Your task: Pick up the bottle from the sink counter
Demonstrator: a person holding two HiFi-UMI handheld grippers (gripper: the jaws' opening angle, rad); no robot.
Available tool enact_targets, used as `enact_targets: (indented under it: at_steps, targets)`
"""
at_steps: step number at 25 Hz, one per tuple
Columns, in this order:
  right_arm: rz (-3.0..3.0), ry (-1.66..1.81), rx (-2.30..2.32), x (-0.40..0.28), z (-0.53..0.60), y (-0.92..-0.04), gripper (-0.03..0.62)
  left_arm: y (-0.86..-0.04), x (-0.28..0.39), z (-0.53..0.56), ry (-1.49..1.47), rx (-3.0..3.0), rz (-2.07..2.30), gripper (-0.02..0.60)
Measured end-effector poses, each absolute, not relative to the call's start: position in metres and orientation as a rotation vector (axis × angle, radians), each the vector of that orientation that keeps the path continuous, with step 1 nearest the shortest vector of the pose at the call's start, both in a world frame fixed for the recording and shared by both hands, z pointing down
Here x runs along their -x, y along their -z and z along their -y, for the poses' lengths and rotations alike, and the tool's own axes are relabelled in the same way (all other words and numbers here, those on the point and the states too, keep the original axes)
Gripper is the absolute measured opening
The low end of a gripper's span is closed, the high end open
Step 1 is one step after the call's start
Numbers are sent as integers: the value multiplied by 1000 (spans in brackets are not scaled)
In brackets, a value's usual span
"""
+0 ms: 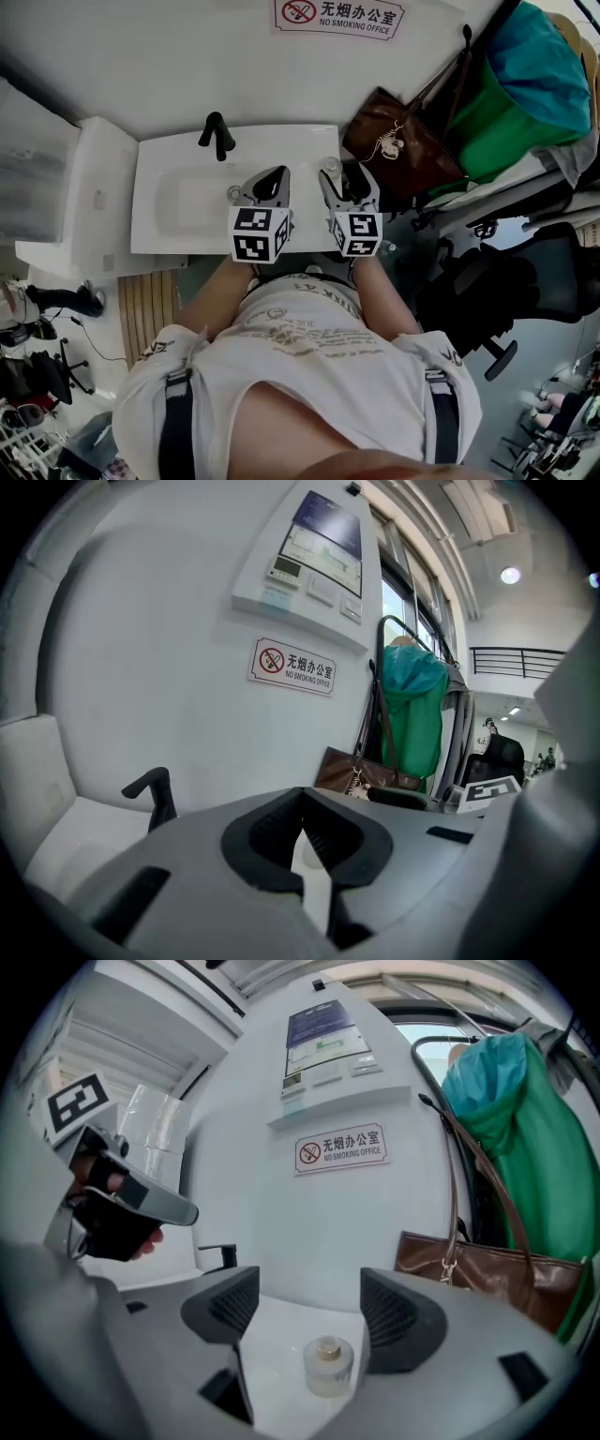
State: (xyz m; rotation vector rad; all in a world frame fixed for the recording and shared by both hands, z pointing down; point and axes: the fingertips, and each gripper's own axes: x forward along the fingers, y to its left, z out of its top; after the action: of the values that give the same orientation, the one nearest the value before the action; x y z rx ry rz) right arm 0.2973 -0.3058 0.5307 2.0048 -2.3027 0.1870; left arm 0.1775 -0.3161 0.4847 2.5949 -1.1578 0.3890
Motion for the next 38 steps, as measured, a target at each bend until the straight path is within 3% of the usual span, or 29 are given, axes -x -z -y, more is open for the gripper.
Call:
enact_targets:
  at_steps: [14,38]
  targets:
    - [2260,-366,-1879,-305,331,-621,390,-488,-166,302,-389,-2546,1263,14]
    - [2100,-549,-1751,-309,374,-713,387,-498,-136,297,-445,-2449,1429,14]
